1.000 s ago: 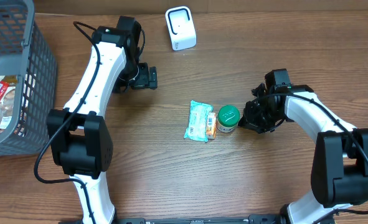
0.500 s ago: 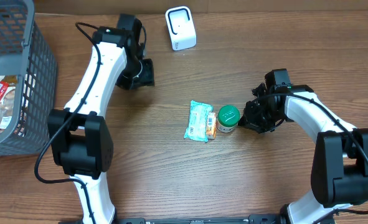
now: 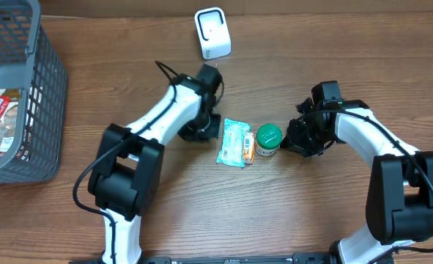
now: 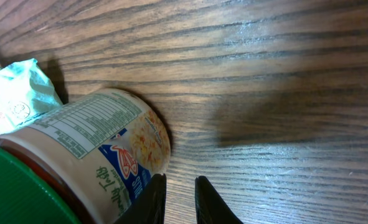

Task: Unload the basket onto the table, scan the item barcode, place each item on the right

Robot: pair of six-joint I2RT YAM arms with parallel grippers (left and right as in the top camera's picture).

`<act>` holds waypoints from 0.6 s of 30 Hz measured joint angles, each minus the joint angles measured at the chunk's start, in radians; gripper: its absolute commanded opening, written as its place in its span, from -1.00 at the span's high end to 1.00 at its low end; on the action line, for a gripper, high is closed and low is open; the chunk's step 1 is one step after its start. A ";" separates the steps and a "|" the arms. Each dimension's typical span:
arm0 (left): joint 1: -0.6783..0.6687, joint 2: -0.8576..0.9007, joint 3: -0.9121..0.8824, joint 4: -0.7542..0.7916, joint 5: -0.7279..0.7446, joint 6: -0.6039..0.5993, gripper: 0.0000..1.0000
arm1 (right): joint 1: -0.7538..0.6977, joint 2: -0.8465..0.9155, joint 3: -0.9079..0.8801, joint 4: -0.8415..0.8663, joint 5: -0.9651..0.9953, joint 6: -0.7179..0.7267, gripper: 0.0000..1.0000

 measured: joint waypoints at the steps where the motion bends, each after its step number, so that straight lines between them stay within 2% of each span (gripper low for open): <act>1: -0.010 0.000 -0.006 0.005 -0.001 -0.010 0.81 | 0.000 0.000 0.000 0.000 0.000 0.000 0.65; 18: -0.105 0.000 -0.031 0.057 0.000 -0.108 0.80 | 0.000 0.000 0.000 -0.003 0.000 -0.001 0.64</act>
